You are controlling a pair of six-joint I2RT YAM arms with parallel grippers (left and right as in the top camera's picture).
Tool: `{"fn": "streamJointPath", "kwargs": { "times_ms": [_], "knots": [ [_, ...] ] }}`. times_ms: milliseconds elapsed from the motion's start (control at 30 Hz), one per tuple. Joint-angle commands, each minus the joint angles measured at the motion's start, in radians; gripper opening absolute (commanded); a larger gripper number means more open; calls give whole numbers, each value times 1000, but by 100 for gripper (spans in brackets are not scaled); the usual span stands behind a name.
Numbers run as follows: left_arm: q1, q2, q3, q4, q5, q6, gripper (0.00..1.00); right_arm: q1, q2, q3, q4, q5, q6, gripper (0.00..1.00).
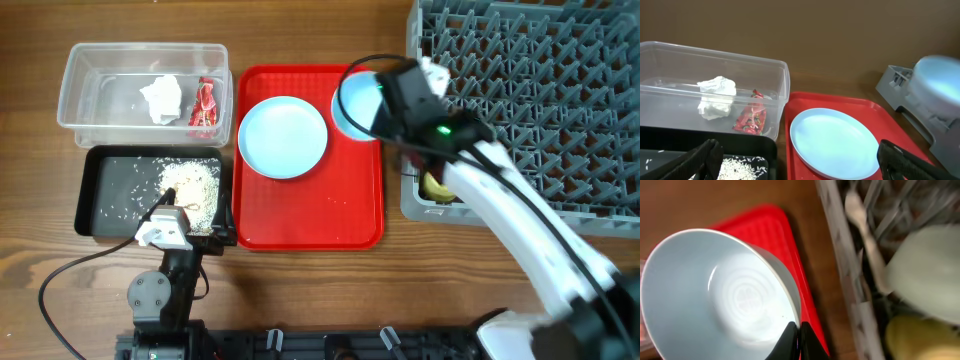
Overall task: Sort waste into correct bins and load items into the dishwasher rack
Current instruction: 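Carry the small blue bowl to the rack and set it tilted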
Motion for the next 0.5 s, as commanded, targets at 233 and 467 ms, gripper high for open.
{"fn": "streamJointPath", "kwargs": {
  "times_ms": [233, 467],
  "knots": [
    [7, -7, -6, -1, 8, 19, 100, -27, -157, 10, -50, 329, -267, 4],
    [7, -7, -6, -1, 8, 19, 100, -144, -158, 10, -106, 320, -312, 4]
  ]
}}
